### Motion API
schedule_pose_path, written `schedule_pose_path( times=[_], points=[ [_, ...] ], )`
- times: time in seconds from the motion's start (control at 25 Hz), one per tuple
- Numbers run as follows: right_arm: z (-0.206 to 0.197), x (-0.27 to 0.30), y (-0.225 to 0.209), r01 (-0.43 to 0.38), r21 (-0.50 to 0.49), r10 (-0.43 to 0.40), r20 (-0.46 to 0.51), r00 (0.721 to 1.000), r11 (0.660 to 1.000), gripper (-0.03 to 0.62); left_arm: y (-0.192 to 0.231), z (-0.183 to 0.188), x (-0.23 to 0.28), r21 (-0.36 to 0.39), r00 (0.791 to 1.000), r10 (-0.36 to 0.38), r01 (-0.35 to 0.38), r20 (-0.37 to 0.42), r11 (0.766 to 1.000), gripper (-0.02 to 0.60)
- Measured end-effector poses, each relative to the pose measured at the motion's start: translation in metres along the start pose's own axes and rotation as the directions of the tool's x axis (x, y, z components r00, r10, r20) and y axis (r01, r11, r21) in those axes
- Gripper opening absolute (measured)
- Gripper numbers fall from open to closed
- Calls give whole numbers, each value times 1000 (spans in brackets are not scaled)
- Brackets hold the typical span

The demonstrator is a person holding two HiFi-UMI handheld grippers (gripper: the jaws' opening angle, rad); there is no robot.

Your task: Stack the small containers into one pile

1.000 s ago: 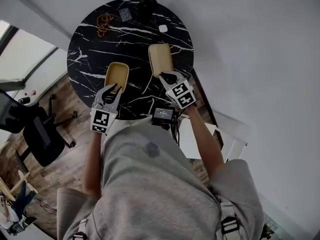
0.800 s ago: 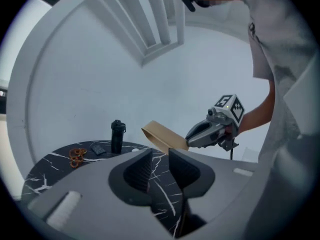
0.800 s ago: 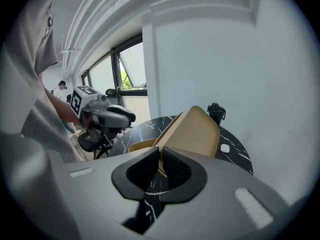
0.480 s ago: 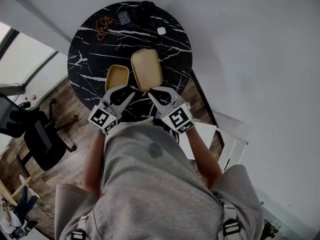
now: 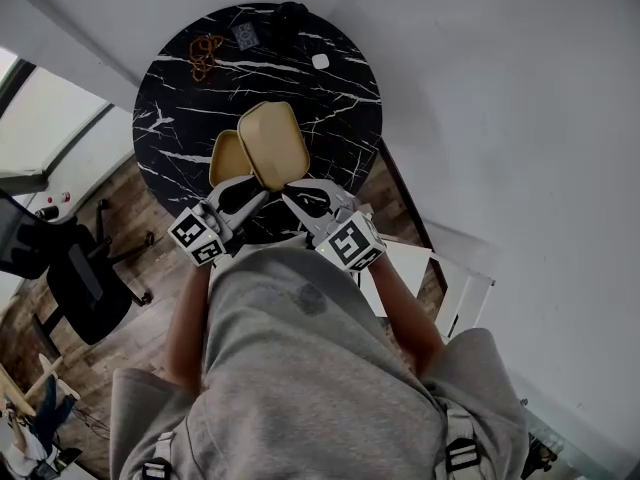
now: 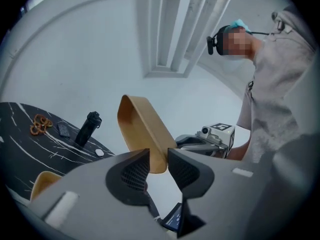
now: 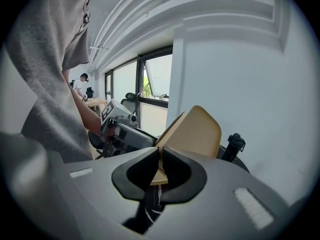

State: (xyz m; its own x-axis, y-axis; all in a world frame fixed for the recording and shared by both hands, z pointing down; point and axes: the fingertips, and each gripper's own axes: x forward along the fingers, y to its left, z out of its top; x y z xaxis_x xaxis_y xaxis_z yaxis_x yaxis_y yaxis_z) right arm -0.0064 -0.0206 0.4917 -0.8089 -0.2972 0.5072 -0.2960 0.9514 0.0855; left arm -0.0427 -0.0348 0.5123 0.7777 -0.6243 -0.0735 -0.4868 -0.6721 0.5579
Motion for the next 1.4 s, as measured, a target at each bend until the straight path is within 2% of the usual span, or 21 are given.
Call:
schedule_pose_path(
  times=[0.16,0.28,0.4,0.56,0.68,0.76,0.84,0.92,1.0,1.08,1.16,1.2,1.24,1.28,1.4],
  points=[
    [2,0,-1,-1,20,0,4,1000,1000,40,-6,6,0,23,1000,-24,24,12,999,42],
    [3,-1,-1,-9,34,8,17,1000,999,41,-8,8,1,34,1000,-20,20,15,999,34],
    [-3,3,1,-14,-6,14,-12,1000,1000,41,-5,6,-2,49,1000,8,-8,1,999,35],
    [-12,7,3,1,-53,-3,-51,999,999,52,-6,5,-6,115,998,46,-42,-32,992,15],
    [-17,6,6,6,-46,-8,-54,998,999,55,-4,-3,-8,207,991,103,-82,-91,975,15],
    [-20,5,5,13,-39,-15,-55,998,999,54,3,-11,-10,274,978,157,-115,-136,955,14],
    [-23,4,2,21,-29,-23,-57,998,999,54,14,-17,-16,307,961,223,-166,-162,937,12],
    [-26,2,-1,30,-23,-31,-63,998,999,54,30,-24,-28,352,924,328,-246,-195,903,14],
    [-29,-1,-3,39,-18,-40,-68,997,999,54,48,-29,-40,445,864,454,-326,-217,834,13],
    [-33,-3,-6,50,-12,-50,-73,996,999,54,64,-34,-51,532,789,566,-381,-238,756,12],
    [-37,-5,-8,59,-9,-60,-81,995,998,54,78,-48,-63,611,696,660,-401,-281,683,12],
    [-38,-6,-9,64,-9,-64,-86,994,998,54,84,-55,-68,639,652,696,-403,-301,655,12],
    [-39,-7,-10,67,-10,-68,-92,993,998,54,90,-60,-73,651,614,722,-411,-319,638,12],
    [-40,-6,-11,69,-12,-70,-98,993,998,54,95,-65,-77,648,582,740,-427,-336,631,12],
    [-41,-7,-13,72,-16,-73,-106,992,997,54,109,-83,-83,596,509,764,-490,-397,636,12]
  ],
)
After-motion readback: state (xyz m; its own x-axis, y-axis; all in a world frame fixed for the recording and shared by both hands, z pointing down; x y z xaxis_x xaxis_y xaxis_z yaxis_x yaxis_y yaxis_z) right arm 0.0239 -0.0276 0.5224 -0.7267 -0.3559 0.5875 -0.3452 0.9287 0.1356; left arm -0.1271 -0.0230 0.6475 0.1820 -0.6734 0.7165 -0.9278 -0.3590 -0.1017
